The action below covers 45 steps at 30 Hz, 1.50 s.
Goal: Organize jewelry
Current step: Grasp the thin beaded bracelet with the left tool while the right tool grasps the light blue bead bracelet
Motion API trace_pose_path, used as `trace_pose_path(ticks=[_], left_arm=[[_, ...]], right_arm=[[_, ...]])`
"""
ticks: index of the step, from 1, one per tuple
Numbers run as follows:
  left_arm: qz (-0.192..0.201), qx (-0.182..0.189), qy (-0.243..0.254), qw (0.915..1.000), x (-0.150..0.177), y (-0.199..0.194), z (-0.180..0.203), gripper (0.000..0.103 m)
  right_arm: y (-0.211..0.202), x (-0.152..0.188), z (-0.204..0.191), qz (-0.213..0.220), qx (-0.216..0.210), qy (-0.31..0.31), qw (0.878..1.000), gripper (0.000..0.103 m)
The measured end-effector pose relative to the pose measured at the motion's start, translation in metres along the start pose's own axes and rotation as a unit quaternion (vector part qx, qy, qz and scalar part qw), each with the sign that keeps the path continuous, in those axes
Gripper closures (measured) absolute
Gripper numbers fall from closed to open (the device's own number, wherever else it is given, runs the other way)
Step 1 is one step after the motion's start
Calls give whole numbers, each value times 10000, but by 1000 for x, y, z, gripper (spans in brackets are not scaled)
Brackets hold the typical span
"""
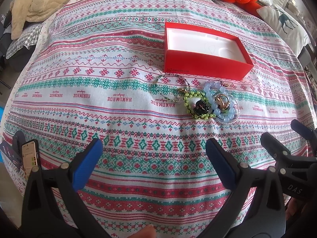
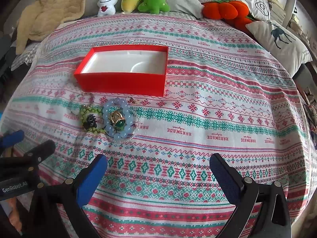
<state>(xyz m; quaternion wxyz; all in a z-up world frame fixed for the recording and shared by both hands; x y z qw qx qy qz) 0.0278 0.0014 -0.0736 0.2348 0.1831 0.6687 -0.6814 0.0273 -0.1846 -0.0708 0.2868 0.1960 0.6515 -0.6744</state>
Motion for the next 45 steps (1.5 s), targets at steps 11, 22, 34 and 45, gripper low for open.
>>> trace_pose_path(ticks=[11,22,34,45], left_arm=[[-123,395,84,9991,-32,-4,-9,3],[-348,867,-469,9945,-53,33,-27,31],[-715,940,-689,9906,-59,85,-14,71],[-819,621,-449,9937,-63,112,-1,85]], right_arm=[[3,-23,7,-421,-598,221,9971,0],[36,-43,-2,-751,-1534,730,9826,30],[82,-39,-11,-1181,-1575,785,9773,76],[104,-27,-19,-1398,-1448,687,9771,91]])
Point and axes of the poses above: each gripper's, at about its wrist camera, not at the fingertips, and y roughly the way its jaws point, z to its right, x to its underside, the point moved 8 cm from there along y, roughly the way its jaws point, and after that the axes turned 9 degrees about z, right-handed, at the moved point
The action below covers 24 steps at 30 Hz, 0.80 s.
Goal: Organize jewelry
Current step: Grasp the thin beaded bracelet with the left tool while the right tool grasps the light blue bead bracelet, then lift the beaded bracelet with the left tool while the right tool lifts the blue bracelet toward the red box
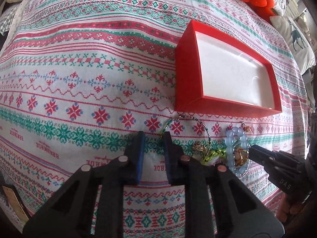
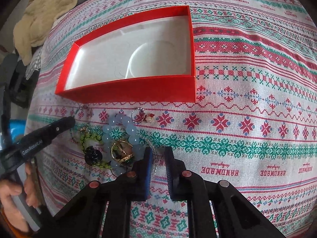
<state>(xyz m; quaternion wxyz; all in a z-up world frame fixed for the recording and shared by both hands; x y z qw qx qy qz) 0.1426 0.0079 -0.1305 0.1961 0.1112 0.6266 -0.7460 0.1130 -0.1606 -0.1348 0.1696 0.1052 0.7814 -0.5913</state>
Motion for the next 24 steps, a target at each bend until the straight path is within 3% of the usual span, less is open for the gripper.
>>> trace_pose_path(ticks=[2,5,24], left_arm=[[-1,-59,73,10000,0,2,3,94],[7,-110,123,9999,-3,4,8,99],[702,429,375,9959,3,-75,20,100]], right_arm=[[0,2,-3,34,90,-185,9998,94],[0,3,-9,79,142,-324,9993,98],[-86,-4,-19,805,-268,-497,9952,99]])
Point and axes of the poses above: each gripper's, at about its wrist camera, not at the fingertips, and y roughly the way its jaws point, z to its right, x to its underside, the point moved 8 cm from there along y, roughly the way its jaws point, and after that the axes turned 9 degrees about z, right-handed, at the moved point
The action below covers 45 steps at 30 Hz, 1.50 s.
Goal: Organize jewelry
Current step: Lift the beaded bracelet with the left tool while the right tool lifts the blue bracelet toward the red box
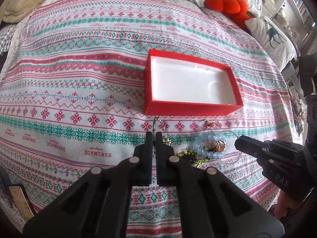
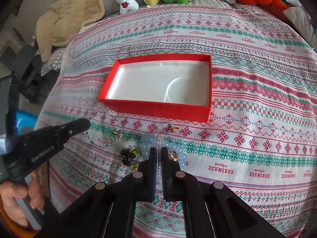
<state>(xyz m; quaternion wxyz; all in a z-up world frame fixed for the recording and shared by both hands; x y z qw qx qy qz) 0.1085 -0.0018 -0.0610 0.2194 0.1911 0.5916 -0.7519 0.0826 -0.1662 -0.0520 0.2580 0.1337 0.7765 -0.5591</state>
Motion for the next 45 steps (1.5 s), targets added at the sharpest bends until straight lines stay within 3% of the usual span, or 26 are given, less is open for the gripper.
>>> trace_pose_path(ticks=[12,22,25,29,32,35,38,41,44,45], left_arm=[[393,254,37,9989,-16,-23,19,100],[390,250,87,9989,-15,-21,22,100],[370,245,96,9990,-14,-19,23,100],[325,222,127,9991,-12,-16,24,100],[255,189,143,9994,-9,-11,24,100],[206,181,147,9995,-6,-8,23,100],[196,191,149,9995,-4,-8,24,100],[177,194,153,9995,-4,-7,23,100],[131,188,157,9996,-2,-4,23,100],[118,185,158,9996,-1,-3,22,100]], right_arm=[[-15,-15,-25,338,-252,9,9991,99],[-44,-25,-42,598,-927,144,9938,100],[-47,-27,-33,685,-749,119,9948,100],[-30,-17,-24,353,-593,94,9976,98],[-4,0,-12,-164,-360,159,9991,87],[18,13,-3,-576,-265,286,9976,87],[26,13,3,-609,-172,342,9974,87],[31,9,-1,-574,-343,435,9968,82],[41,7,-6,-602,-394,402,9966,68],[46,6,-7,-607,-376,370,9968,58]])
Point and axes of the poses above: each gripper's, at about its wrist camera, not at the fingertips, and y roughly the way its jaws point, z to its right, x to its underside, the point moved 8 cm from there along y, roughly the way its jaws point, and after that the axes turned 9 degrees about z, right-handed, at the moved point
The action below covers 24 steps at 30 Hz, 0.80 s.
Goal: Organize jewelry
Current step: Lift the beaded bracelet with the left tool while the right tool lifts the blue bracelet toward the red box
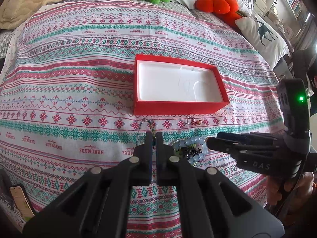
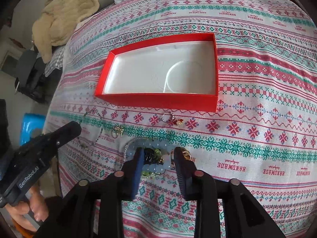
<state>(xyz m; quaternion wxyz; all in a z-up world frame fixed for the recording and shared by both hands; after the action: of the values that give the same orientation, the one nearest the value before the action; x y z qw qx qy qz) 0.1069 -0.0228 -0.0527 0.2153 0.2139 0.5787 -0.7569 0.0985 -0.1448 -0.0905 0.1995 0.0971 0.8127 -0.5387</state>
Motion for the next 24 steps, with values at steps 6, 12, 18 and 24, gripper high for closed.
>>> trace_pose_path(ticks=[6,12,18,24], left_arm=[[-64,3,-3,10000,2,3,-1,100],[-90,4,-15,10000,2,5,-1,100],[-114,-9,-48,9999,3,6,-4,100],[-140,-34,-89,9999,2,9,-7,100]], right_arm=[[18,-3,3,-32,330,-419,9986,58],[28,6,-4,-185,875,-1495,9847,64],[42,11,-20,-228,1260,-2444,9612,75],[59,15,-34,-138,1353,-3052,9425,84]])
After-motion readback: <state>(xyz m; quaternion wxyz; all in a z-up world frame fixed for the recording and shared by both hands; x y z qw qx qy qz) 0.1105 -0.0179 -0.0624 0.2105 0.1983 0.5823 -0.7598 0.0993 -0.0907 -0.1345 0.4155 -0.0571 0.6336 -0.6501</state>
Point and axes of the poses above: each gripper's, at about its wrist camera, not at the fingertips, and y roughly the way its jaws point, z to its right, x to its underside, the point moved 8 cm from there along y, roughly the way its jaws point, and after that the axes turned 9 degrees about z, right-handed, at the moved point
